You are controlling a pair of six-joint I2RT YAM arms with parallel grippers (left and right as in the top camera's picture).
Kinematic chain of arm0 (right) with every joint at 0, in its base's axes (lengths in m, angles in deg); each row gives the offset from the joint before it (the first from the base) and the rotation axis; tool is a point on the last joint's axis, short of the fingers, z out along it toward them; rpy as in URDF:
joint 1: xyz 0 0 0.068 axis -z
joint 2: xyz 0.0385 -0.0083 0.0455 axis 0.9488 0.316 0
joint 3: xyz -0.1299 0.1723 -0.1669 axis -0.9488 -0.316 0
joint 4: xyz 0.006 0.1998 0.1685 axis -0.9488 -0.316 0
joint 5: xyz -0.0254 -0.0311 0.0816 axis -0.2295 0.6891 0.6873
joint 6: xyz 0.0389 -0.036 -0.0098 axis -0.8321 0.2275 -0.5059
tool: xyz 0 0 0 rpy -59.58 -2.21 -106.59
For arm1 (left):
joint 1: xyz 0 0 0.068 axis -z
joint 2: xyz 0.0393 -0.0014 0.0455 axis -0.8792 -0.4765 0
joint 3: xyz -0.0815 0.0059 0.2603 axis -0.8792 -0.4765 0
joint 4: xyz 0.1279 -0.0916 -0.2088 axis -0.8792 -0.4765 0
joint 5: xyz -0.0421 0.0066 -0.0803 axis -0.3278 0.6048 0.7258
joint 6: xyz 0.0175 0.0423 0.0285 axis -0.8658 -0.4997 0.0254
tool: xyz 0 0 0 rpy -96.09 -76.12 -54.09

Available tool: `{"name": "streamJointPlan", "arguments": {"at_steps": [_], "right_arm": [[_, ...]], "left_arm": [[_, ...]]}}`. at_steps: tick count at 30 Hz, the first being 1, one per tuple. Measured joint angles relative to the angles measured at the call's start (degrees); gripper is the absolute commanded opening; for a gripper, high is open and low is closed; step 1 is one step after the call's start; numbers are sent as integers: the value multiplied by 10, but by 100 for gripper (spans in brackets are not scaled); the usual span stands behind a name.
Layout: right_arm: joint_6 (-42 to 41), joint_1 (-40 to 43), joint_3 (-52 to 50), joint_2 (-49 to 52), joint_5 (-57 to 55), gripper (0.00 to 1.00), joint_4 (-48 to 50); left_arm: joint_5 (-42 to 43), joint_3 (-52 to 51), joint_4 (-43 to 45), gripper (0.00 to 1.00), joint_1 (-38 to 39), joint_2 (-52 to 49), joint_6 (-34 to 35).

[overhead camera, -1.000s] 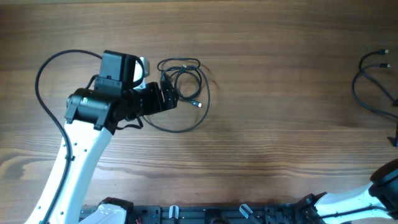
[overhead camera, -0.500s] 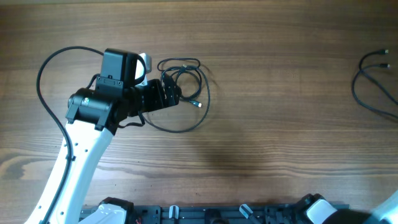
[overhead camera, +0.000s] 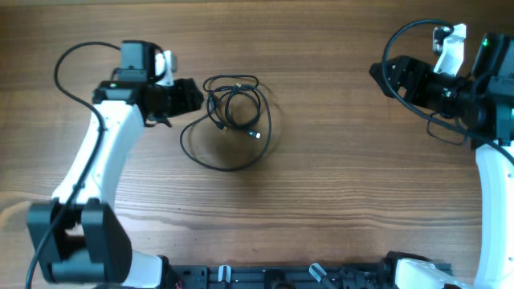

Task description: Untangle cables

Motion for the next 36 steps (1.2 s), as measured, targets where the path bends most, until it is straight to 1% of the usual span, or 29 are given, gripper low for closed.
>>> {"name": "streamJointPlan", "arguments": {"at_steps": [2, 5, 9, 11, 12, 14, 16, 21, 23, 24, 25, 26, 32, 34, 36], "right_arm": [[0, 0, 0, 7, -10, 96, -2], [2, 0, 0, 17, -31, 96, -12], [13, 0, 0, 22, -47, 96, -29], [19, 0, 0, 23, -52, 97, -32], [22, 0, 0, 23, -52, 97, -34], [27, 0, 0, 23, -54, 97, -39], [29, 0, 0, 23, -57, 97, -42], [29, 0, 0, 27, -57, 98, -43], [29, 0, 0, 27, -57, 98, -43], [29, 0, 0, 27, -57, 98, -43], [29, 0, 0, 27, -57, 98, -44], [29, 0, 0, 27, -57, 98, -44], [29, 0, 0, 27, -56, 98, -48], [29, 0, 0, 27, -50, 98, -49], [29, 0, 0, 27, -42, 98, -48]], "left_arm": [[31, 0, 2, 59, -11, -30, -26], [58, 0, 4, 57, -3, -68, -47], [72, 0, 19, 58, 11, -93, -59], [72, 0, 46, 57, 15, -101, -60], [71, 0, 63, 55, 15, -106, -61], [69, 0, 84, 45, 15, -120, -61], [67, 0, 101, 31, 16, -136, -64], [65, 0, 128, 31, 39, -145, -66], [65, 0, 137, 29, 51, -145, -66], [65, 0, 138, 25, 56, -146, -66], [65, 0, 139, 11, 63, -149, -67], [65, 0, 139, 4, 69, -155, -68], [63, 0, 128, 4, 84, -183, -65], [63, 3, 103, 4, 82, -178, -60], [61, 12, 55, 4, 80, -164, -54]]}}
